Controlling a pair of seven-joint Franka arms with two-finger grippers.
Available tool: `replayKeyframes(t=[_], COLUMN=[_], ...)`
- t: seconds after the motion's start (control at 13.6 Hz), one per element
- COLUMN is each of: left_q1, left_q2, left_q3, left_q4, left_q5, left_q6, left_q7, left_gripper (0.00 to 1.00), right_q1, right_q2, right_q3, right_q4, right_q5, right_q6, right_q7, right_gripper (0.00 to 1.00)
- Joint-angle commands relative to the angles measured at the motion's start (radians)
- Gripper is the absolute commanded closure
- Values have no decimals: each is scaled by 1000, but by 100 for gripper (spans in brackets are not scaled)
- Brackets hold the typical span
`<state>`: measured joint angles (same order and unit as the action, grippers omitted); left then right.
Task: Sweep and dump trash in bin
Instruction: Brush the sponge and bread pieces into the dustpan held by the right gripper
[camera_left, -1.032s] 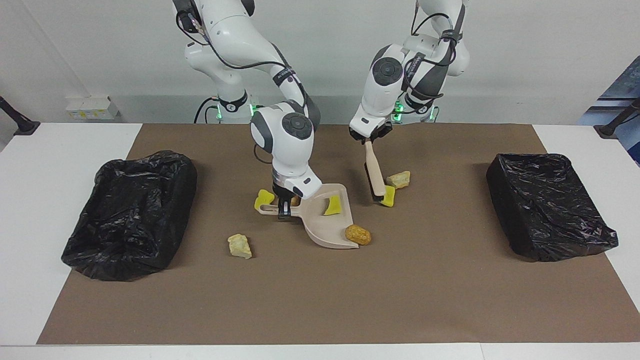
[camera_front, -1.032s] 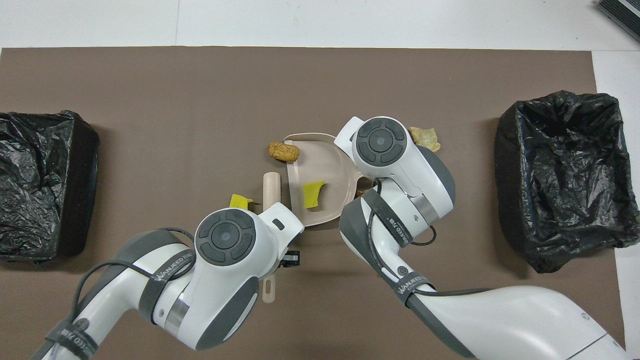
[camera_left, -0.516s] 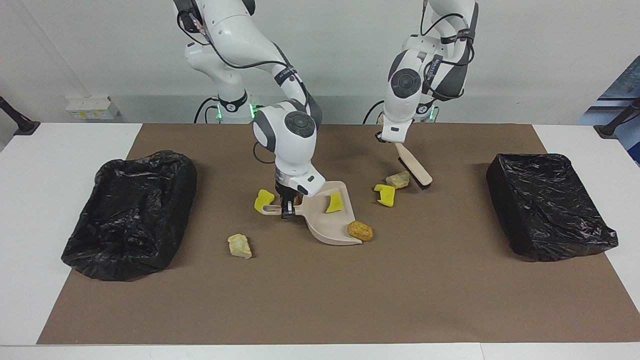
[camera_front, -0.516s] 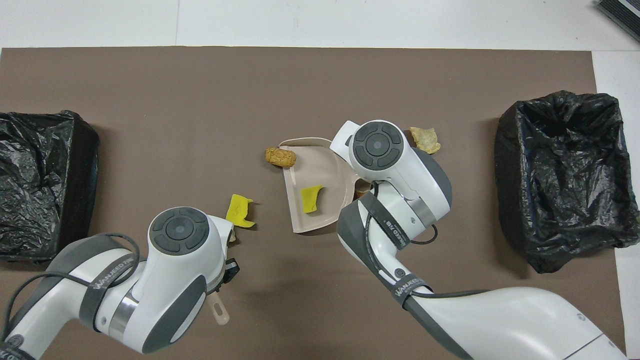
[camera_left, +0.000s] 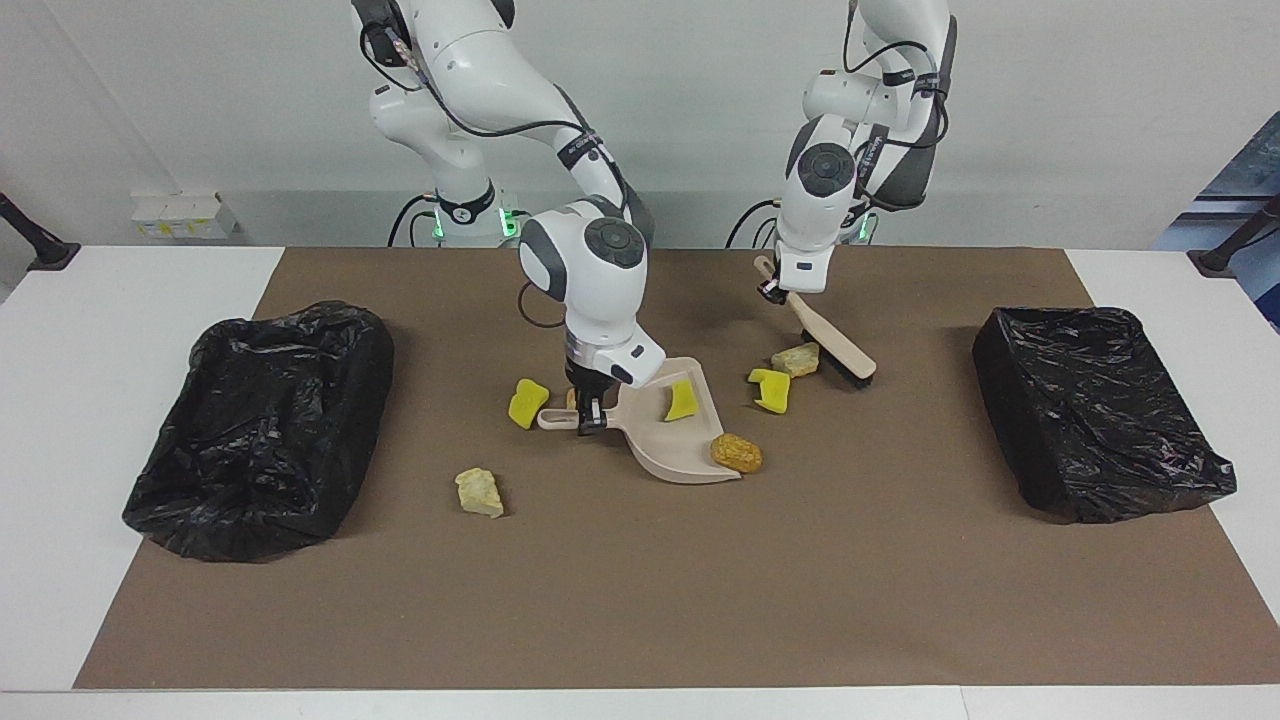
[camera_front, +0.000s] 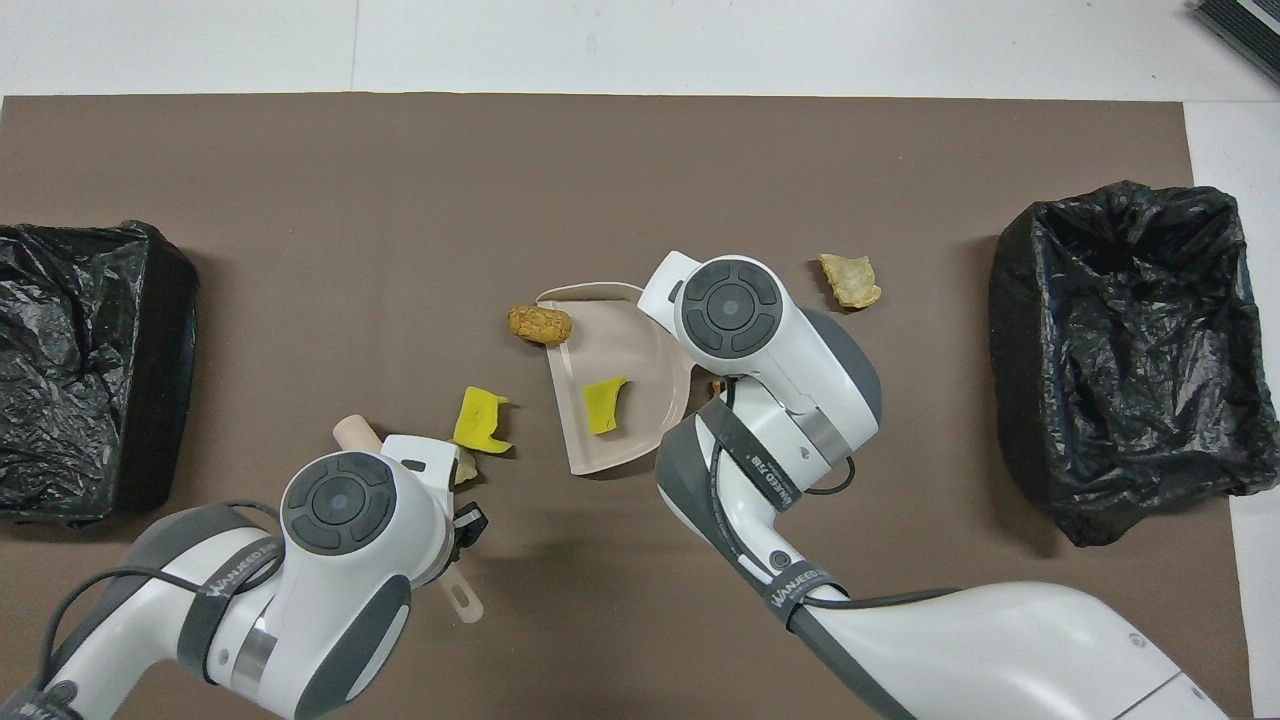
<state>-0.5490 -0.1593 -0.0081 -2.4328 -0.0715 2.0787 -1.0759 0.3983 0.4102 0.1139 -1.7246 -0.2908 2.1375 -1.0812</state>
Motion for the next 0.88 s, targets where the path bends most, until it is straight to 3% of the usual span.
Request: replayKeyframes(t=[0.0,0.29,0.59,0.81], left_q1=[-42,-46,-107,-149], left_q2=[59,112,121,147], left_q3=[3,-9,-10,-9], left_q4=[3,70,89,149], left_q5=[-69,-186,-191,-212], left_q6=[137,181,216,215], left_q7=[32,226,483,562], left_gripper=[100,100,100,100], right_q1=[17,30,21,14], right_q2=[30,41,44,44], right_q3=[10,10,10,10], right_q4=[0,8,8,8], right_q5=[7,10,33,45], right_q6=[53,61,61,56], right_q7=[98,132,141,150], right_gripper=[100,100,100,100])
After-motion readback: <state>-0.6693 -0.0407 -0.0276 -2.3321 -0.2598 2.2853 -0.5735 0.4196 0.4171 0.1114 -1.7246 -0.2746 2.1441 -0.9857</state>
